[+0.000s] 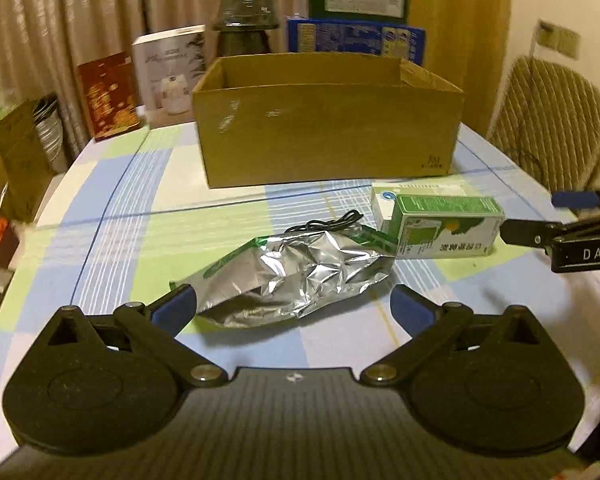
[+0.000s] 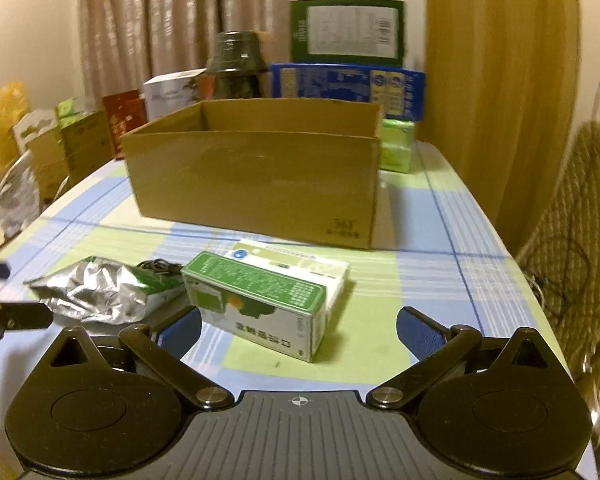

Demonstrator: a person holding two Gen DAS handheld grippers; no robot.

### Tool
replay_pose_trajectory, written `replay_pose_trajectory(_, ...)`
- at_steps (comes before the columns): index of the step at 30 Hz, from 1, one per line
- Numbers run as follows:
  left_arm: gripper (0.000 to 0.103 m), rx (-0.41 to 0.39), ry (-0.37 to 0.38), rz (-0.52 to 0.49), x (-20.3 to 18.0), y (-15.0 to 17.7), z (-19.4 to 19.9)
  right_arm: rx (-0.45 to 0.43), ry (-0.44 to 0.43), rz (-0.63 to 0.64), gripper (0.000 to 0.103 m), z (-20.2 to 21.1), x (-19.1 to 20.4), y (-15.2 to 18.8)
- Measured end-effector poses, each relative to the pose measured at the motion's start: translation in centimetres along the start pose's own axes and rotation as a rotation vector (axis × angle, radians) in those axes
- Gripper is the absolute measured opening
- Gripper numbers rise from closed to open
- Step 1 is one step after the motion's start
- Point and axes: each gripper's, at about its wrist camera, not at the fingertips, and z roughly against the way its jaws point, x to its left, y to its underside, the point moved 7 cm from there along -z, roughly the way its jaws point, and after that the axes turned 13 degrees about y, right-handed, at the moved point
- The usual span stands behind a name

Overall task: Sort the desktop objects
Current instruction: 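Return both tools to the silver foil bag and green medicine box, then grasp the silver foil bag with the left tool while the right grasps the green box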

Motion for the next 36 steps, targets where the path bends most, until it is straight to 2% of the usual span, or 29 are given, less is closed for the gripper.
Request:
replay_pose_trajectory(5,0.101,0.076,0.054,-0.105,0.4,-0.3,-1.4,0.012,-0.09,0.145,0.101,-0.8,1.6,-0.8)
replay_pose_trajectory(11,0.101,0.182,0.106,-0.368,0.2,-0.9,-4.1,-0.011,-0.155,0.483,0.101,-3.0,3.8,-2.2)
replay_pose_trajectory(15,0.1,0.277,0.152,-0.447,1.4,-1.1,-6.4,0.067,-0.209,0.636,0.1,-5.8,4.4,-1.9)
replay_pose_trajectory(18,0.099,0.341,0.226,-0.488,1.6,-1.2,-7.5,0.126,-0.222,0.73,0.092,-7.2,4.8,-1.5)
replay_pose_trajectory(22,0.096,0.409,0.283,-0.549,1.6,-1.6,-8.8,0.195,-0.282,0.782,0.078,-8.1,5.7,-1.3)
replay_pose_trajectory(25,0.093,0.443,0.305,-0.576,1.5,-1.9,-9.8,0.224,-0.315,0.818,0.074,-8.4,6.5,-0.6)
replay_pose_trajectory(28,0.083,0.494,0.323,-0.596,1.7,-1.7,-10.7,0.248,-0.309,0.86,0.065,-9.1,6.9,0.1)
replay_pose_trajectory(32,0.08,0.513,0.337,-0.598,2.0,-1.3,-11.2,0.252,-0.299,0.848,0.058,-9.5,6.9,0.4)
replay_pose_trajectory(34,0.078,0.517,0.334,-0.584,2.2,-1.3,-11.0,0.252,-0.278,0.817,0.045,-9.6,6.7,0.0)
replay_pose_trajectory(36,0.073,0.524,0.322,-0.574,2.0,-1.3,-10.7,0.267,-0.284,0.785,0.038,-9.3,6.7,-0.3)
